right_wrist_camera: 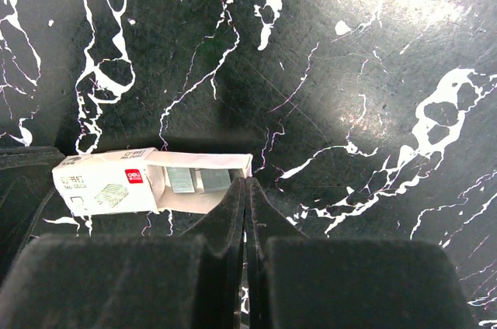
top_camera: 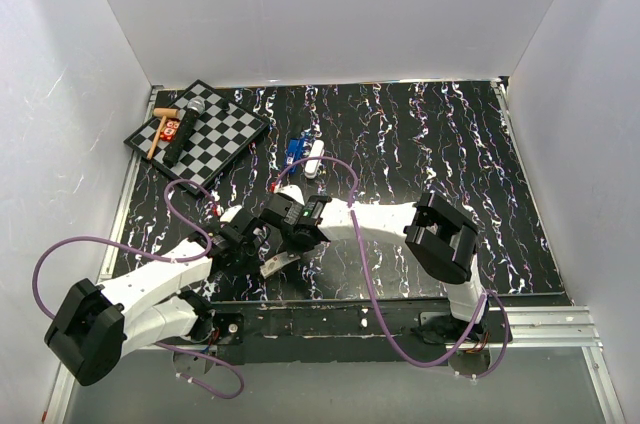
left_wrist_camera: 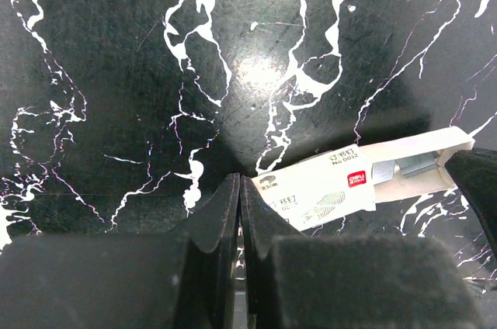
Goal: Unload the staples from the stapler
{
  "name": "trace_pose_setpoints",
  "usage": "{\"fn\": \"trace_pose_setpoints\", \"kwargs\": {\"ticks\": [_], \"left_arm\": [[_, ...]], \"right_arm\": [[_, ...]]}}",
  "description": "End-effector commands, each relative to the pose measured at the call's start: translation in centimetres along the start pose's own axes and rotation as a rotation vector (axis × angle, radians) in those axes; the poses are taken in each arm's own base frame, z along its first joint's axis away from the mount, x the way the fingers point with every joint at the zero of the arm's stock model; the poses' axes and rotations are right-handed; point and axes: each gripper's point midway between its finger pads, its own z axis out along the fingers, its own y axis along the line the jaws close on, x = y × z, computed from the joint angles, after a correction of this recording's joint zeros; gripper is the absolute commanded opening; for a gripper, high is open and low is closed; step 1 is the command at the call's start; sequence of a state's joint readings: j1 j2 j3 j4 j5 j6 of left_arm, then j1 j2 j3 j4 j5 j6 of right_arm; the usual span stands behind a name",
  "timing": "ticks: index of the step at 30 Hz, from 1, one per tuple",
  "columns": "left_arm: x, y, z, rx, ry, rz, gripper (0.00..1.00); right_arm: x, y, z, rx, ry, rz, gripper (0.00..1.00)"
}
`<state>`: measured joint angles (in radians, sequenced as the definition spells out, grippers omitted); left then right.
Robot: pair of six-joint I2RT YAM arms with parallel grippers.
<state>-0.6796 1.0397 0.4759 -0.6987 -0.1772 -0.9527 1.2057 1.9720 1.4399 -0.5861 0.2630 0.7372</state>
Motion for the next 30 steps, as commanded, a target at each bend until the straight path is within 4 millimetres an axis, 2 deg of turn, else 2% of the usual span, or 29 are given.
{"fn": "trace_pose_setpoints", "kwargs": {"ticks": [1,7,20,25,30], "left_arm": [[0.5,-0.7,-0.4,0.038,0.034,0.009,0.0],[0.6,-0.4,0.1,0.025,0.029,-0.002,0.0],[-2.4,0.8,-0.3,-0.104,-0.092,-0.034,0.0],[-2.4,-0.1,-0.1,-0.08,-0.079,-0.041,0.0],[-1.1,-0.7,-0.1,-0.032,-0.018,-0.038,0.0]], "right_arm": [[0.9,0.1,-0.4,0.026,0.003,-0.01,0.01],[1.0,0.1,-0.4,0.02,0.005,-0.008,0.01],[2.0,-0.7,-1.1,0.03,0.038,-0.062,0.01],[2.4,-0.2,-1.2,0.025,0.049,-0.088,0.01],[2.3,-0.3,-1.1,0.035,0.041,-0.081,0.01]]}}
